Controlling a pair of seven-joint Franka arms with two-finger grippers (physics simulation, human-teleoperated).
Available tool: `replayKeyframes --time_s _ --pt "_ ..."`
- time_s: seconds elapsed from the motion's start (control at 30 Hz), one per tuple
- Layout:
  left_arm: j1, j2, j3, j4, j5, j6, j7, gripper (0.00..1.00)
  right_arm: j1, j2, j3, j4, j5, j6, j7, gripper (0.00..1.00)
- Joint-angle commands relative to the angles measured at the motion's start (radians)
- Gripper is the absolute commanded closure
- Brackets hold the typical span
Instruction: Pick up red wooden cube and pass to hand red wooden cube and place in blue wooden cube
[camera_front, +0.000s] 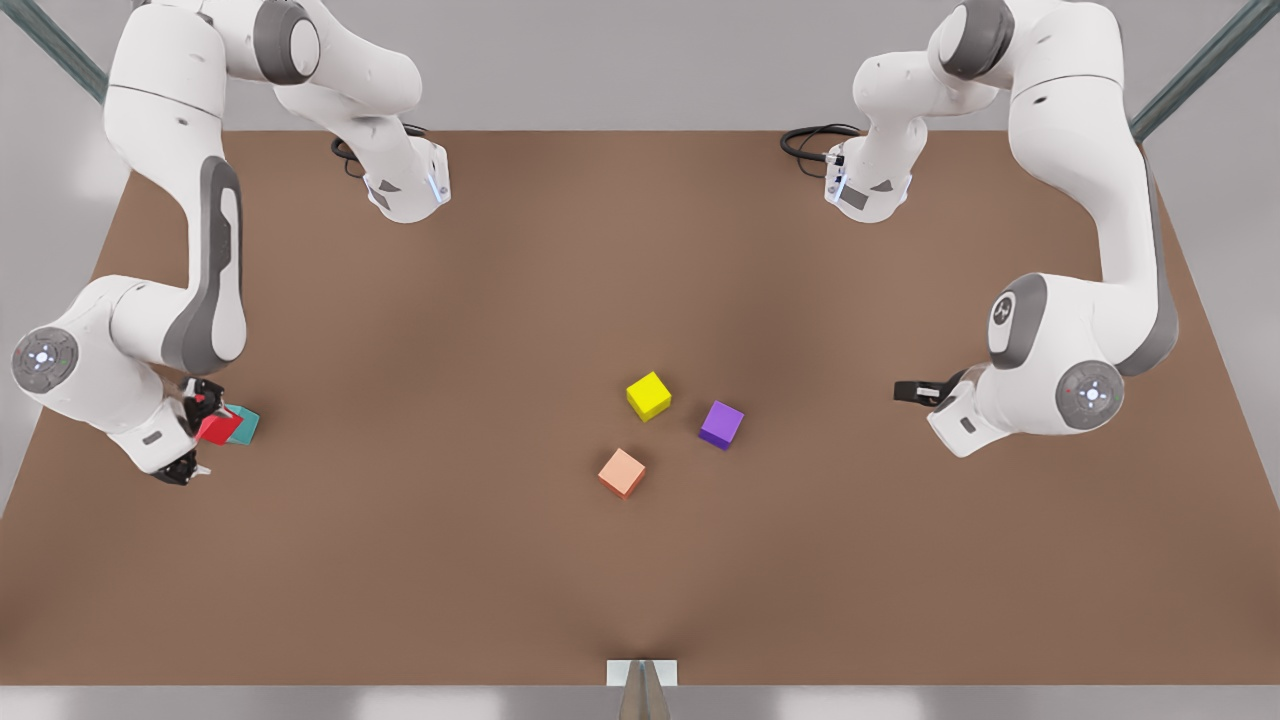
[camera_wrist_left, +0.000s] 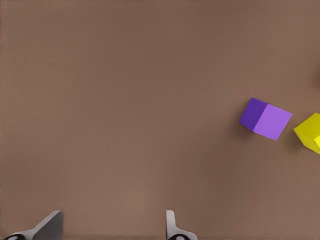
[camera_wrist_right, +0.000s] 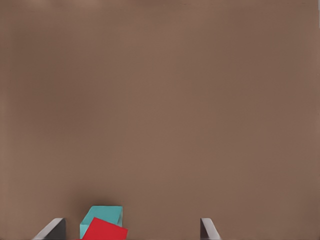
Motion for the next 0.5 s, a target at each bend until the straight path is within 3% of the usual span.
replayKeyframes --time_s 0.0,0.03,0.07,0.1,0.2,0.23,0.3,0.47 --pt "0.001 -0.001 0.000 0.002 0.019 -0.004 -0.011 0.00 0.074 0.012 0.002 0.084 0.023 -0.508 1.488 0.00" --pt "0.001 -0.012 0.000 0.002 0.019 -0.014 -0.016 0.00 0.107 0.052 0.034 0.174 0.013 -0.516 1.752 0.00" --pt "0.001 -0.034 -0.002 0.033 0.019 -0.073 -0.014 0.00 0.116 0.182 0.039 0.359 0.008 -0.593 1.751 0.00" --pt "0.002 -0.037 -0.002 0.085 0.019 -0.151 -0.014 0.00 0.117 0.209 0.031 0.473 0.005 -0.634 1.751 0.00" --pt "0.002 -0.034 -0.002 0.145 0.021 -0.235 -0.014 0.00 0.071 0.008 0.087 0.469 -0.034 -0.772 1.710 0.00" --pt "0.002 -0.035 0.000 0.145 0.019 -0.235 -0.016 0.00 0.015 -0.058 0.202 0.450 -0.096 -0.798 1.711 0.00" --pt "0.001 -0.035 -0.003 0.143 0.019 -0.246 -0.014 0.00 -0.028 -0.212 0.302 0.355 -0.142 -0.795 1.708 0.00" --pt "0.004 -0.031 -0.003 0.145 0.021 -0.246 -0.014 0.00 -0.030 -0.239 0.304 0.308 -0.138 -0.772 1.710 0.00"
